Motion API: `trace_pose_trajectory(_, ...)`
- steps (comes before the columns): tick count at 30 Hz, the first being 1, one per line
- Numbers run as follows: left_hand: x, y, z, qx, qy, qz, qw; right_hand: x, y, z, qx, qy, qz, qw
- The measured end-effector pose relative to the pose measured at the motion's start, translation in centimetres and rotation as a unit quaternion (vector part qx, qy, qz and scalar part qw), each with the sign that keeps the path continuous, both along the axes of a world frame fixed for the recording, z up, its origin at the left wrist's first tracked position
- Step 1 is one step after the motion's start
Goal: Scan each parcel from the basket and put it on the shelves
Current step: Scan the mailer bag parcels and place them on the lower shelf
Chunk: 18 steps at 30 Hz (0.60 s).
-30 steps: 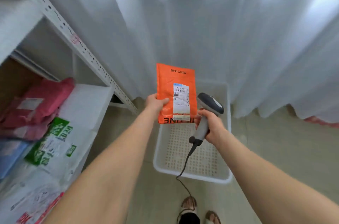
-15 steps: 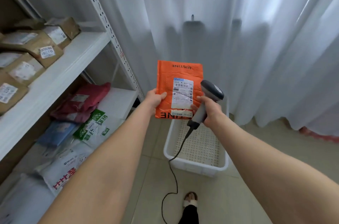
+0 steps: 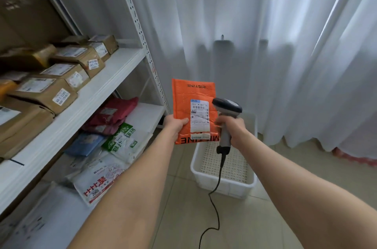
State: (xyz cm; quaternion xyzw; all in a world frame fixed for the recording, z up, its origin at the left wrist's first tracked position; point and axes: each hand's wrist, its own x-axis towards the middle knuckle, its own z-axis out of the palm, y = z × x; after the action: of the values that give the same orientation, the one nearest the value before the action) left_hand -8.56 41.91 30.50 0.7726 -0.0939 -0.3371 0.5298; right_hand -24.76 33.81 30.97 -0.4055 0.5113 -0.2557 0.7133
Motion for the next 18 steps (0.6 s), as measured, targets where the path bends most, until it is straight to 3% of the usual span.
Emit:
trace_pose_trajectory(6,2.0,2.7,-0.5,0.017,-0.011,0.046,0.999,1.8,3.4,0.9,-0.015,-0.021,0.089,0.996)
trace_pose_trajectory(18,3.9,6.2,-1.0,0.017,0.015,0.068,0.997,3.5,6.8,2.6,-0.034,0.038,0.125,0.991)
